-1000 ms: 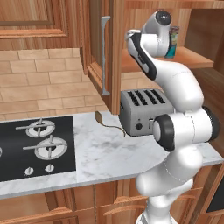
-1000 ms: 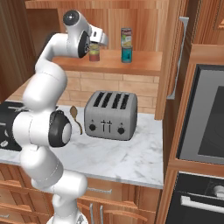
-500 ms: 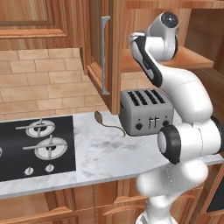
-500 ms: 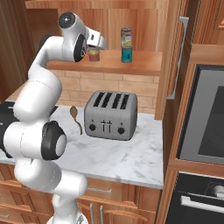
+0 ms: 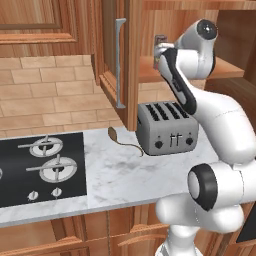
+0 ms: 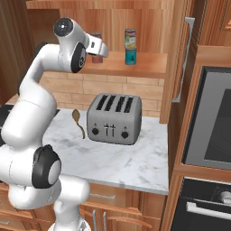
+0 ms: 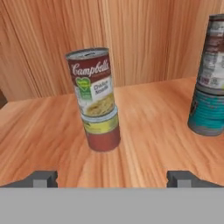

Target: Stack two cans on top of the other two cans in the cabinet.

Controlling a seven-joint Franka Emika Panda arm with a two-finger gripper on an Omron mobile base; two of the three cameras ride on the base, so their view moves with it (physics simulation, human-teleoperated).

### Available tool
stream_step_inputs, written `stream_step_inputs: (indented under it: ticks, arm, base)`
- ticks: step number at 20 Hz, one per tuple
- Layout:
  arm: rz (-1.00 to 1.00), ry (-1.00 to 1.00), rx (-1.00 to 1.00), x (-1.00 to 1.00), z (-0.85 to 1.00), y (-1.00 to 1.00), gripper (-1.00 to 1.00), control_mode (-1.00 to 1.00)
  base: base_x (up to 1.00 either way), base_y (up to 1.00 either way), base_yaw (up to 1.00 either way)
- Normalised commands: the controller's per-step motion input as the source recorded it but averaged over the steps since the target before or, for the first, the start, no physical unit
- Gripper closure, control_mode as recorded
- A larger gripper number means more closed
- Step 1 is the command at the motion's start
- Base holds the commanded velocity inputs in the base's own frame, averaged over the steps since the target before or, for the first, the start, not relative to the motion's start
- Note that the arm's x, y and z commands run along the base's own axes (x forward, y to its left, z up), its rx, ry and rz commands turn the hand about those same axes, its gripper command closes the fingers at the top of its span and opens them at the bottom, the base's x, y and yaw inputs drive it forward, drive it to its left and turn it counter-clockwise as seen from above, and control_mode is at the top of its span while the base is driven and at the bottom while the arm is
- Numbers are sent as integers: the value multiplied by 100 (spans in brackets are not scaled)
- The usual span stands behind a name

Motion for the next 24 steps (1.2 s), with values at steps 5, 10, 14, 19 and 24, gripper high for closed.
stream_step_inputs:
  ticks: [5, 10, 14, 19, 24]
  arm:
    - [0, 0, -5, -72, 0, -15, -100, -100]
    - [0, 3, -1, -72, 0, -6, -100, -100]
    - [0, 5, -1, -76, 0, 0, -100, -100]
    - [0, 1, -7, -82, -11, 1, -100, -100]
    - [0, 1, -8, -76, -20, 4, -100, -100]
  base:
    - [0, 0, 0]
    - [0, 0, 0]
    - [0, 0, 0]
    - [0, 0, 0]
    - [0, 0, 0]
